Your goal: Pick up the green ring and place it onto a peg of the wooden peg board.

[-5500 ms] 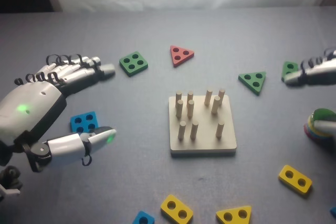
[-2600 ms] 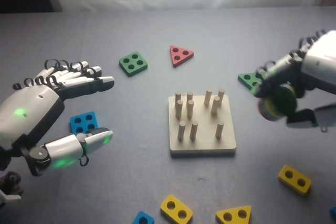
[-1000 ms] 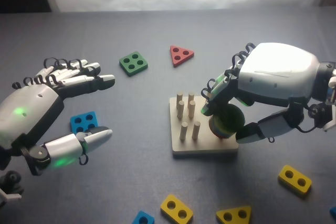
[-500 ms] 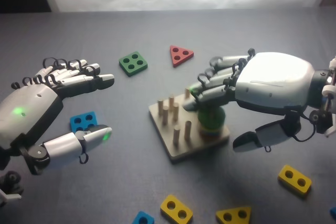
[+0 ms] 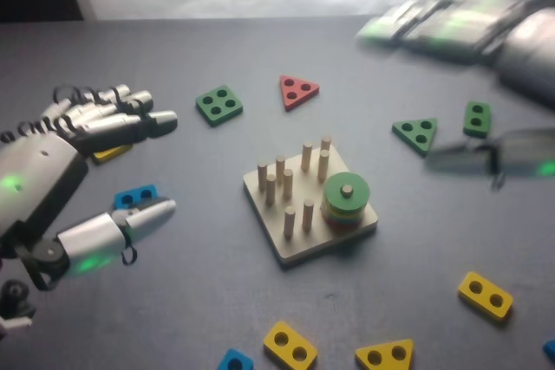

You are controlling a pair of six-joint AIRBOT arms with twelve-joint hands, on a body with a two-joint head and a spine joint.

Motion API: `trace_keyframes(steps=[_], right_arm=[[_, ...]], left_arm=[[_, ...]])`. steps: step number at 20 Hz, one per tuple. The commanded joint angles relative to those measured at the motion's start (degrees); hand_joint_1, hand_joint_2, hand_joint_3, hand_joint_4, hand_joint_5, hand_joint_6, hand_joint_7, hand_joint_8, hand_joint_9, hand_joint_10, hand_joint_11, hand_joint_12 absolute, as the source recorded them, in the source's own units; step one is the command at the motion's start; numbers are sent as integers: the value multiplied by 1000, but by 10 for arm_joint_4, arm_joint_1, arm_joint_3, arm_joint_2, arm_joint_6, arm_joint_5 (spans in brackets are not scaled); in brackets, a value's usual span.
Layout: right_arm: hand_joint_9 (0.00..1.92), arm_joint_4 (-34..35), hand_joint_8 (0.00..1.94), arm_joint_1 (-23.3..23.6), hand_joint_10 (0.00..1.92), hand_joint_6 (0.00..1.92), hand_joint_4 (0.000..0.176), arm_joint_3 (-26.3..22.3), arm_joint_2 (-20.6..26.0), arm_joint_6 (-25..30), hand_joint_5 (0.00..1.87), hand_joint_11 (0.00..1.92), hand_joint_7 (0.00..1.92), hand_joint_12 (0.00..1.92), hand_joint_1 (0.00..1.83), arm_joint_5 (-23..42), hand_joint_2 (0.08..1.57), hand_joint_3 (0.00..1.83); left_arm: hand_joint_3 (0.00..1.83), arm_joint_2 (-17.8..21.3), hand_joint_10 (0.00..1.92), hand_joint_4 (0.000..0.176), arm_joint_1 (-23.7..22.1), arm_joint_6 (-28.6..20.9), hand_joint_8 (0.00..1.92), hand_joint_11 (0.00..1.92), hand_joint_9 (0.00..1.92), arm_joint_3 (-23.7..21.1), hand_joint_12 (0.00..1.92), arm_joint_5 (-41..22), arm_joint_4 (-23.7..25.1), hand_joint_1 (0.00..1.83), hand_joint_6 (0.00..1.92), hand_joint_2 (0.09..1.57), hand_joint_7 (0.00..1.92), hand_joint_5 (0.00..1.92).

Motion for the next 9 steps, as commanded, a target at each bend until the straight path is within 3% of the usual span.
trace_keyframes(steps=[1,2,4,5,6,7,8,9], right_arm=[[177,12,14,-4,14,1,72,-11,-2,-2,201,42,241,281,824,125,1005,3],[176,55,2,-34,1,0,60,-24,8,-14,207,31,223,204,919,181,1037,0],[300,111,2,-82,4,2,41,-42,23,-19,291,230,313,142,935,264,1034,0],[360,131,0,-101,2,0,34,-51,30,-19,311,311,362,119,901,303,1036,0],[488,144,5,-119,11,4,37,-59,35,-21,367,416,448,127,895,340,1016,0],[574,158,6,-135,14,2,12,-67,40,-27,387,474,516,150,879,376,1048,2],[595,172,11,-153,14,0,15,-76,44,-38,385,484,547,157,830,412,1087,14],[679,181,12,-157,16,5,13,-80,46,-39,435,567,641,181,763,415,1107,5]], left_arm=[[0,4,10,0,-6,-3,5,0,266,-6,729,-86,23,895,5,1121,383,633],[0,7,6,0,-6,-3,2,0,243,-10,677,-100,29,929,1,1114,358,608],[0,15,10,0,-6,-4,5,0,268,-18,732,-129,33,1019,6,1060,388,637],[0,19,4,0,-6,-4,0,0,193,-22,524,-144,37,1010,0,1073,324,541],[7,24,6,0,-6,-4,0,0,97,-27,171,-164,44,891,0,1112,193,364],[15,27,0,19,-6,-4,0,0,19,-31,33,-178,48,901,0,1135,38,140],[0,29,9,0,-7,-3,9,1,39,-33,7,-181,48,895,13,1088,93,181],[5,28,1,49,-8,0,36,0,141,-31,345,-180,45,858,2,1052,183,215]])
